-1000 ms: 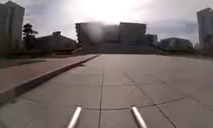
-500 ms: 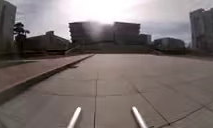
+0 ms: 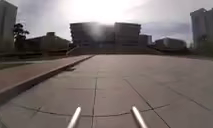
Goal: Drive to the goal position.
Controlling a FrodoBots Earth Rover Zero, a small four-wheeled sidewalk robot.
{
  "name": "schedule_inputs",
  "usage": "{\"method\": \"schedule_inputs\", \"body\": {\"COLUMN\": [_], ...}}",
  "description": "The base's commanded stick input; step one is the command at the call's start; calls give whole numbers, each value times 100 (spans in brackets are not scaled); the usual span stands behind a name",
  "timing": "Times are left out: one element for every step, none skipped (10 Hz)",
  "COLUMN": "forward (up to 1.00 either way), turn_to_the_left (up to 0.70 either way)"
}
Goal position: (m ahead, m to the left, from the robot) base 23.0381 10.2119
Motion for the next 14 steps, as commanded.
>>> {"method": "schedule_inputs", "body": {"forward": [100,100,100,100,100,100,100,100,100,100,100,100,100,100], "turn_to_the_left": [0,0,0,0,0,0,0,0,0,0,0,0,0,0]}}
